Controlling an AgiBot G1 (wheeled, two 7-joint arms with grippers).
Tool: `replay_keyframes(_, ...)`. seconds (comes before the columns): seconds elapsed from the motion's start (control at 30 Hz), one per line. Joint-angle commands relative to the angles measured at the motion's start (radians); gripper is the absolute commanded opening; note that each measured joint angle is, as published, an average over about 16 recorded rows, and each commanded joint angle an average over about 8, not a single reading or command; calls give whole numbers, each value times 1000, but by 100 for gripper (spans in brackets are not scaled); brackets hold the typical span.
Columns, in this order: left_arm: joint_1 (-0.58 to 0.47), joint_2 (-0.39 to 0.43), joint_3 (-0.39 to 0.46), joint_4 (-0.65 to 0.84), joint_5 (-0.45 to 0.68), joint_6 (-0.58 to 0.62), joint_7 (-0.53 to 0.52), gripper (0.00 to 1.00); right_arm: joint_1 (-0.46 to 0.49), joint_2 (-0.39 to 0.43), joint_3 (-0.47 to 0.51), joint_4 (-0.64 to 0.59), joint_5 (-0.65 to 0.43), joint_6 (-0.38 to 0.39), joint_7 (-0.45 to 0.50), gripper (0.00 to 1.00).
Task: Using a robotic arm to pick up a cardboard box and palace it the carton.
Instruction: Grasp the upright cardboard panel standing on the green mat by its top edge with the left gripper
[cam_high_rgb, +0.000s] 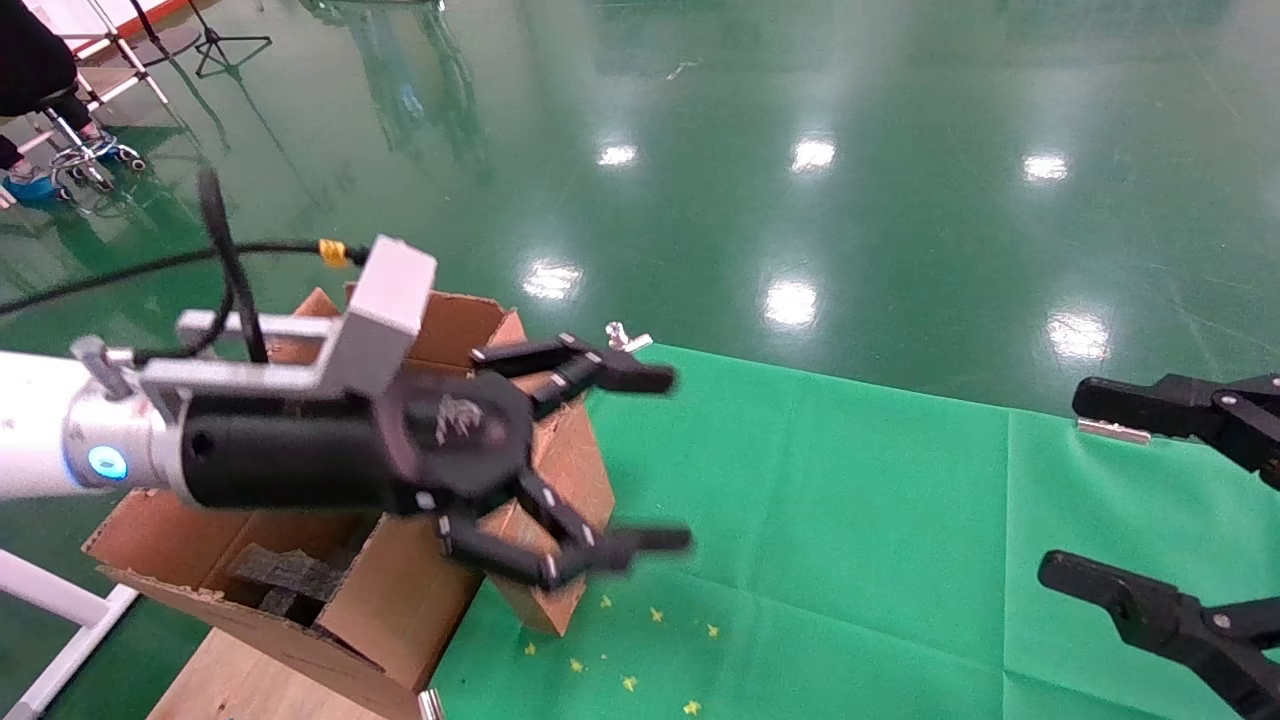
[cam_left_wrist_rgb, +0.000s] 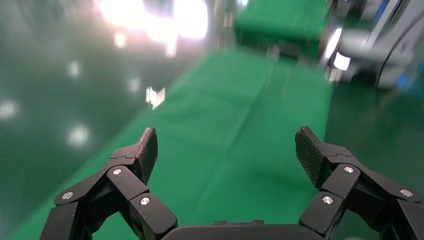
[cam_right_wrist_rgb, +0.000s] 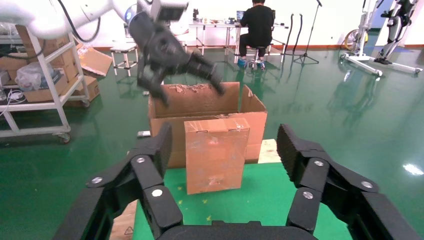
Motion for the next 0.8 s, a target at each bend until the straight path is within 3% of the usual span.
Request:
replay_keyframes(0.03,-12,-32,15,-18,45,-18,-49,100,0,0,0,0,0,0,0,0)
replay_keyframes(0.3,-142,-71,97,-38,248,38,-206,100,0,0,0,0,0,0,0,0)
replay_keyframes(0.63,-162,-64,108,-15,262,52,-227,100,0,0,0,0,0,0,0,0)
replay_keyframes(0.8,-203,-57,128,18,313,58,-306,100,0,0,0,0,0,0,0,0)
